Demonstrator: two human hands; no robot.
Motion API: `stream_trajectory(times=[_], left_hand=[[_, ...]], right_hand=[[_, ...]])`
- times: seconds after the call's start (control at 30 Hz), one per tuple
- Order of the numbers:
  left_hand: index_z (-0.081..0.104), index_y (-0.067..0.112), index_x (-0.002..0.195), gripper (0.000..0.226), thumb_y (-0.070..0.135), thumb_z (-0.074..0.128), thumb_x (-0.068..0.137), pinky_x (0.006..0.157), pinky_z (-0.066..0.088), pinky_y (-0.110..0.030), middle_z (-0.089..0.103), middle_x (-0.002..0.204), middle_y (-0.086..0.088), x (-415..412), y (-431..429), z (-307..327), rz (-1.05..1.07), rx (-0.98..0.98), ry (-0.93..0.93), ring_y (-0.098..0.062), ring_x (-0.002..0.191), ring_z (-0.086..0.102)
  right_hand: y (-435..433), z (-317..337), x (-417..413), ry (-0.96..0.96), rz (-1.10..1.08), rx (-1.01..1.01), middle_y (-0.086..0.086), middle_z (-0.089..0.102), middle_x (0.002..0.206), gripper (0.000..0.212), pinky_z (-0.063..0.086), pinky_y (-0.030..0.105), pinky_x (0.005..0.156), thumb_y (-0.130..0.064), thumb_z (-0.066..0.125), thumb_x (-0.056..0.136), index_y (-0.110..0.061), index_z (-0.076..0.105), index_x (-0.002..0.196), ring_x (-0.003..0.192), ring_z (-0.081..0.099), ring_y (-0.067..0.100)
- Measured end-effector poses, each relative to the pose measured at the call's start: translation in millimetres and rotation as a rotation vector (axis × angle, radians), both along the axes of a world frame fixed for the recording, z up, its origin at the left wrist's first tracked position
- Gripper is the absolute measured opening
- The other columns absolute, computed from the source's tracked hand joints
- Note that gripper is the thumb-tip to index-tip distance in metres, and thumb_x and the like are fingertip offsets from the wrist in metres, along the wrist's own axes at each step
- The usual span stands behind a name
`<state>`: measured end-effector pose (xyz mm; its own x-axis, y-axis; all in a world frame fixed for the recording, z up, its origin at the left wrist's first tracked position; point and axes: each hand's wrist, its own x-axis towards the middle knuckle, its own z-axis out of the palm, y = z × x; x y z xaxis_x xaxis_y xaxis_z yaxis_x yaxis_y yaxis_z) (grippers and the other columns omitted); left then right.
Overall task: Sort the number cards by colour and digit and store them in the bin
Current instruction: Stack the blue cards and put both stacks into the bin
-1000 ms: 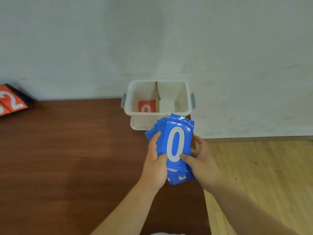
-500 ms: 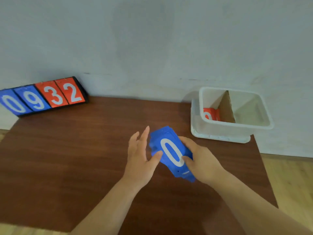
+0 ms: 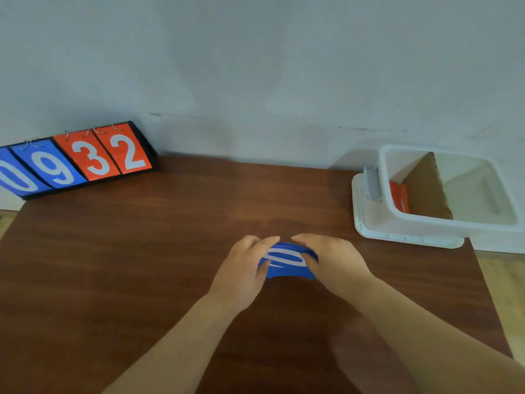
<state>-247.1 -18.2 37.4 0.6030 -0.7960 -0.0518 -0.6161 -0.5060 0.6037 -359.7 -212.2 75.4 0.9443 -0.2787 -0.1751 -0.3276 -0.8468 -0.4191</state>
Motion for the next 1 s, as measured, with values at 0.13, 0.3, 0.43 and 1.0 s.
stream_trajectory(times=[0.13,0.3,0.43,1.0], left_hand=[[0.043,0.035,0.147,0.059,0.017,0.062,0.094,0.093,0.046,-0.029,0.045,0.114,0.011,8.2,-9.3,-15.0,-0.009,0.082,-0.086,-0.010,0.107,0.046],[0.045,0.032,0.142,0.050,0.017,0.060,0.096,0.079,0.051,-0.027,0.037,0.112,0.013,6.1,-9.3,-31.6,0.002,0.148,0.048,-0.007,0.091,0.051],[0.048,0.030,0.136,0.040,0.017,0.055,0.099,0.076,0.054,-0.032,0.040,0.117,0.012,6.8,-9.7,-37.8,0.004,0.144,0.100,-0.009,0.090,0.058],[0.049,0.029,0.142,0.062,0.003,0.068,0.090,0.081,0.058,-0.031,0.045,0.128,-0.004,-1.5,-1.0,-59.0,0.004,0.052,-0.135,-0.021,0.108,0.059]], right_hand=[[-6.2,-13.6,9.1,0.012,0.046,-0.008,-0.014,0.065,0.132,0.043,0.045,0.022,0.099,-0.021,0.057,0.097,-0.031,0.058,0.139,0.117,0.061,0.006],[-2.0,-31.2,6.1,0.082,0.099,0.049,-0.014,0.066,0.126,0.042,0.048,0.024,0.098,-0.022,0.055,0.097,-0.031,0.057,0.138,0.112,0.061,0.006],[-5.6,-43.4,6.5,0.079,0.069,0.084,-0.017,0.066,0.124,0.041,0.045,0.018,0.094,-0.023,0.056,0.096,-0.035,0.058,0.136,0.111,0.060,0.004],[-10.3,-66.6,-5.3,0.059,0.080,-0.068,-0.010,0.066,0.115,0.048,0.055,0.032,0.081,-0.036,0.056,0.099,-0.033,0.046,0.146,0.099,0.064,0.013]])
